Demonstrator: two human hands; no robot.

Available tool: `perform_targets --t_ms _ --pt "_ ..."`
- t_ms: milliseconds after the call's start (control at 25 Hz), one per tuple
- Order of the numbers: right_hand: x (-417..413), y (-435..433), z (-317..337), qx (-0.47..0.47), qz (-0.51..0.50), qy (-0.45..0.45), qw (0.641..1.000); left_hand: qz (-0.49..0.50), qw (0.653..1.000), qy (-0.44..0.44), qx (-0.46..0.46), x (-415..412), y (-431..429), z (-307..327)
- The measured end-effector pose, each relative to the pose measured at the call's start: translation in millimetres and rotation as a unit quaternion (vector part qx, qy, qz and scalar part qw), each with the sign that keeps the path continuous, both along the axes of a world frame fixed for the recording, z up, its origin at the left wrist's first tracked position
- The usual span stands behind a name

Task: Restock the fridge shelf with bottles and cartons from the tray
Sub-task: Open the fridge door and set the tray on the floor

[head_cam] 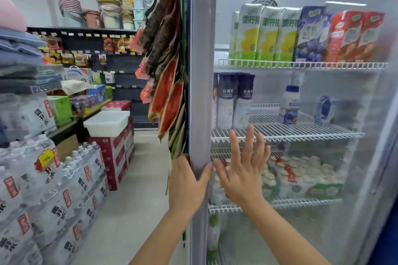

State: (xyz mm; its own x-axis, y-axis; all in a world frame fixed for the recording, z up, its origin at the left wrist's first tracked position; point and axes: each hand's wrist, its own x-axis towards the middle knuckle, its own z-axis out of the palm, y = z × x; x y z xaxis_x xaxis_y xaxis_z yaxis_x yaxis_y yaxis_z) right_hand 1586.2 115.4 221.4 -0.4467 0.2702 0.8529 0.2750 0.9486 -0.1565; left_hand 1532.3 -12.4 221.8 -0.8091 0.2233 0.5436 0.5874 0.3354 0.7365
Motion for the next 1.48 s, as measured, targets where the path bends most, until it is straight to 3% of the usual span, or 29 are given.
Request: perform_targets --t_ms 200,520,680,840,1040,1280,1480 --pt "-13 6 -4 0.01 -0.023 0.003 1.0 -0.017 0.999 0.0 0.027 -9 7 -3" --pt "6 -16 8 -0.057 -0.001 -0.018 0.998 -0.038 0.996 -0.07 0.026 -1 2 6" --pt "28 -24 1 -0.055 0.033 0.017 0.998 -0.056 0.995 -0.048 0.063 31 -13 -2" --pt "88 -30 -1 -0.042 0.095 0.065 0.992 -0.094 0.992 -0.043 0.076 81 -39 -6" --pt "172 -52 11 -0.128 0.167 0.042 0.977 -0.176 0.968 -0.111 0.142 152 -54 -14" --pt "266 -87 8 -0.216 0.236 0.012 0.947 -0.239 0.954 -0.08 0.161 236 -66 -22" --pt "341 -87 6 -0.247 0.238 0.087 0.935 -0.336 0.931 -0.041 0.139 324 -50 -17"
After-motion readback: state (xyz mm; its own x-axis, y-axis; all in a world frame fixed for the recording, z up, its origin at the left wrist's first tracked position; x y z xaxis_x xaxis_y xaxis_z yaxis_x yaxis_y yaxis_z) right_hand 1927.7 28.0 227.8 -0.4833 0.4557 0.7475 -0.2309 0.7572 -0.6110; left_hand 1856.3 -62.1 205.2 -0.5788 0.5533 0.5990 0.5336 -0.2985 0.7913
